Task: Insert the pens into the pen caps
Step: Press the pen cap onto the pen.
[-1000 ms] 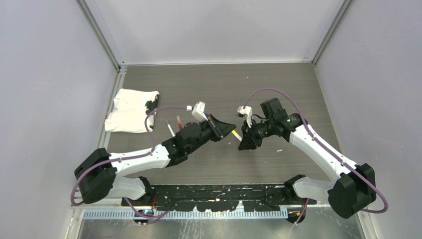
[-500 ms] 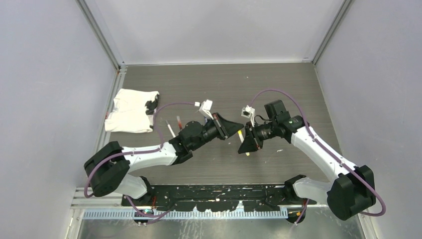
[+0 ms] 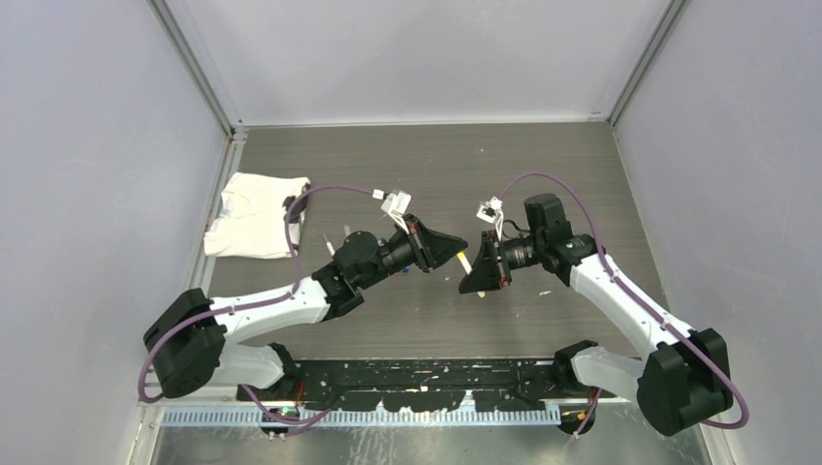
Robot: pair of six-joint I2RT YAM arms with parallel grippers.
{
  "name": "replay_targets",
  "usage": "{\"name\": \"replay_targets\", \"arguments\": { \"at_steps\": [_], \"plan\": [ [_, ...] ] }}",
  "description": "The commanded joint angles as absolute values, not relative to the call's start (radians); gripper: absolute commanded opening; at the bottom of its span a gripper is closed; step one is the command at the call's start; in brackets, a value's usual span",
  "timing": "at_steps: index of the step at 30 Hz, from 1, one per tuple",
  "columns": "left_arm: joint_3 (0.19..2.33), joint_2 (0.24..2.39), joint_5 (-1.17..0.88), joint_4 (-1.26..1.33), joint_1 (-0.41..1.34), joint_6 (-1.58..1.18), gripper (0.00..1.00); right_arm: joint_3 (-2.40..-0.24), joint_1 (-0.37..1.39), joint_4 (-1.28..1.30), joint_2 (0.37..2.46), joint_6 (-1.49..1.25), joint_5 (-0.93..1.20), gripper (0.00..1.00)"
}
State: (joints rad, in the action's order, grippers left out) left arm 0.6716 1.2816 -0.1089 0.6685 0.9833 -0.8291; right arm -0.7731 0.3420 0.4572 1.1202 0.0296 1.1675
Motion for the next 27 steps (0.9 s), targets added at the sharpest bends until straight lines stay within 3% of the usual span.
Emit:
{"name": "replay_targets", "arguments": {
  "at_steps": [1,6,9,16,21,27],
  "plan": [
    [0.561,1.318,-0.679,0.495,1.133,-0.747,0.01,-0.826,0.251,-0.231,1.122,-0.231,1.159,0.00],
    [0.554,1.400,-0.738,0.715,1.133,-0.812,0.00,-0.841,0.256,-0.176,1.121,-0.181,1.112,0.01],
    [0.560,1.460,-0.784,0.773,1.135,-0.912,0.01,-0.941,0.270,0.184,1.112,0.088,0.972,0.01],
    [0.594,1.433,-0.719,0.314,1.152,-0.842,0.01,-1.010,0.283,0.346,1.086,0.242,0.735,0.01],
    [0.706,1.427,-0.573,-0.062,1.193,-0.707,0.00,-1.005,0.287,0.350,1.086,0.251,0.702,0.01],
    [0.631,1.372,-0.516,0.270,1.172,-0.878,0.01,-0.958,0.309,0.332,1.098,0.263,0.863,0.01]
  ]
}}
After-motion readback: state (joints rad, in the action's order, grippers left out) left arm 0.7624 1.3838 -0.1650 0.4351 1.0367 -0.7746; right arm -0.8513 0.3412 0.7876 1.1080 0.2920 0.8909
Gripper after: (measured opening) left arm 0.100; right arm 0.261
